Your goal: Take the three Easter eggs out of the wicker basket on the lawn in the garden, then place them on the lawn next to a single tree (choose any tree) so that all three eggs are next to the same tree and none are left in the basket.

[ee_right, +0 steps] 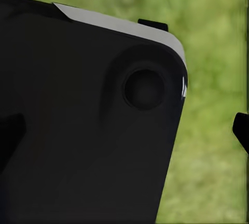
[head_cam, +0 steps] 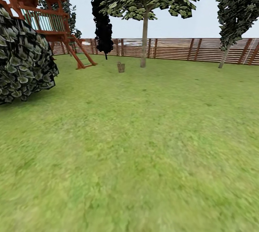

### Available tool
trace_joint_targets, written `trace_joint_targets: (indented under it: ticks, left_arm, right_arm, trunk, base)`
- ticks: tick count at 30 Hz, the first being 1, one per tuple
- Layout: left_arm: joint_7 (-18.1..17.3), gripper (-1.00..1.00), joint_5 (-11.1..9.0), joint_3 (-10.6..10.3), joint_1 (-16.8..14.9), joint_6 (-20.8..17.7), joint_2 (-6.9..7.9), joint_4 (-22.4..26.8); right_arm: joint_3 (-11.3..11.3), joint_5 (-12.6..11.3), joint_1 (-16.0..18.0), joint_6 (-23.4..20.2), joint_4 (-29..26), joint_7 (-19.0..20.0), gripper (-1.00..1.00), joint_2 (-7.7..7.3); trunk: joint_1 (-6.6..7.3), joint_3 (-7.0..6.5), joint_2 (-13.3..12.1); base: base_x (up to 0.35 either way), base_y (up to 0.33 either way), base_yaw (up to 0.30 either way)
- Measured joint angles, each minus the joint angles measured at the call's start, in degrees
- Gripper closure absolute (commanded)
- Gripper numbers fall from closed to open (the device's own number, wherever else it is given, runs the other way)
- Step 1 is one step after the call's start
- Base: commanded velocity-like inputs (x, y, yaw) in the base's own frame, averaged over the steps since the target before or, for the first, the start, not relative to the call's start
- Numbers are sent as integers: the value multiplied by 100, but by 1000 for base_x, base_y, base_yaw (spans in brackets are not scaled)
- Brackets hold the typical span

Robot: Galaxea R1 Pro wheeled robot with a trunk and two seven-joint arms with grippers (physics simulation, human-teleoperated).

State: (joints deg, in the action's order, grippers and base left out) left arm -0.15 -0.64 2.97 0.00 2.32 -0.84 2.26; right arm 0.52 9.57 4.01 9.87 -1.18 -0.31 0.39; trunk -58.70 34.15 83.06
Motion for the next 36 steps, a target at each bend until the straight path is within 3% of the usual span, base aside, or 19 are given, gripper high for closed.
trace_joint_targets:
  ticks: [36]
  left_arm:
    - [7,-100,-3,5,0,-3,15,-8]
  right_arm:
    - [-1,-1,0,2,0,-1,-100,-4]
  trunk:
    - [0,0,0]
  base:
    - [337,0,0]
